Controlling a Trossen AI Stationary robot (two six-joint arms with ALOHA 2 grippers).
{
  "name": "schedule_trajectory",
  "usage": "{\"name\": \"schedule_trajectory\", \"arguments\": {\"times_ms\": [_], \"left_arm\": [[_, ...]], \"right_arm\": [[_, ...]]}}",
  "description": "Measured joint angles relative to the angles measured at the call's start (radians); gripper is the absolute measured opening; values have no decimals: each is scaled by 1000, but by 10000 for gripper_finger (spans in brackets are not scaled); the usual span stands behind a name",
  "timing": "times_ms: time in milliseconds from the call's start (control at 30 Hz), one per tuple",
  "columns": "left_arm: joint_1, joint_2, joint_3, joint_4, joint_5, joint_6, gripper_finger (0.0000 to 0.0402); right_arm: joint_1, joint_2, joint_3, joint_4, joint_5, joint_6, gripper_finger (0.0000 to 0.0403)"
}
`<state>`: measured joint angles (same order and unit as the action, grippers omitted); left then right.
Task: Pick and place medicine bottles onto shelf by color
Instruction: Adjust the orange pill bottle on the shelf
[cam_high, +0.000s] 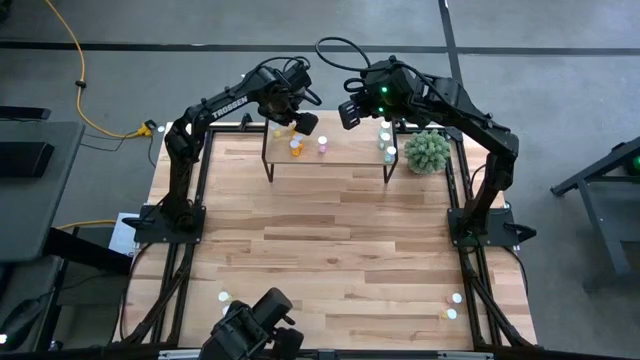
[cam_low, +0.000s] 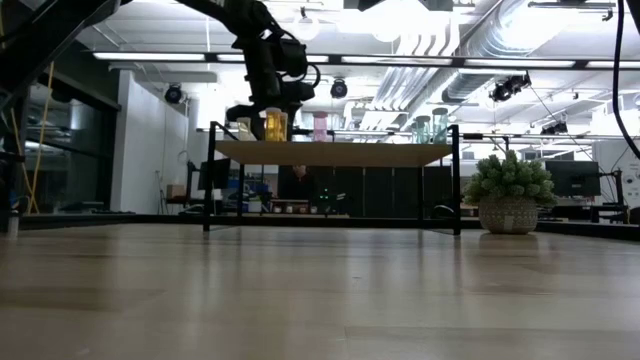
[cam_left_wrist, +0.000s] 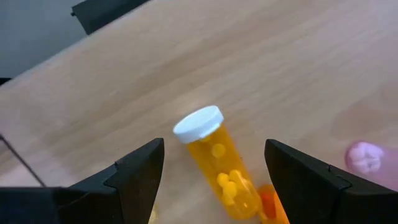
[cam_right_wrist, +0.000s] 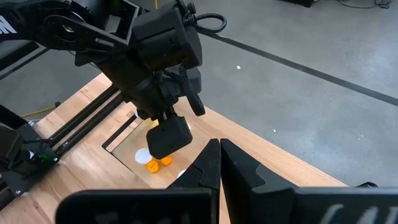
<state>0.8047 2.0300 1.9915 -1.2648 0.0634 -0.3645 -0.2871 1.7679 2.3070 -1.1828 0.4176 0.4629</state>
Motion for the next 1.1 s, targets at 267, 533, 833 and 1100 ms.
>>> {"name": "schedule_trajectory", "arguments": {"times_ms": [267, 533, 833, 1100], "left_arm": [[-1, 4, 0, 8, 14, 0, 268], [-2, 5, 0, 50, 12, -3, 268], [-2, 5, 0, 50, 12, -3, 266], [-2, 5, 0, 52, 6, -3, 222]], "right_arm": [[0, 0, 0, 0, 0, 0, 0], [0, 0, 0, 0, 0, 0, 0], [0, 0, 0, 0, 0, 0, 0], [0, 0, 0, 0, 0, 0, 0]]}}
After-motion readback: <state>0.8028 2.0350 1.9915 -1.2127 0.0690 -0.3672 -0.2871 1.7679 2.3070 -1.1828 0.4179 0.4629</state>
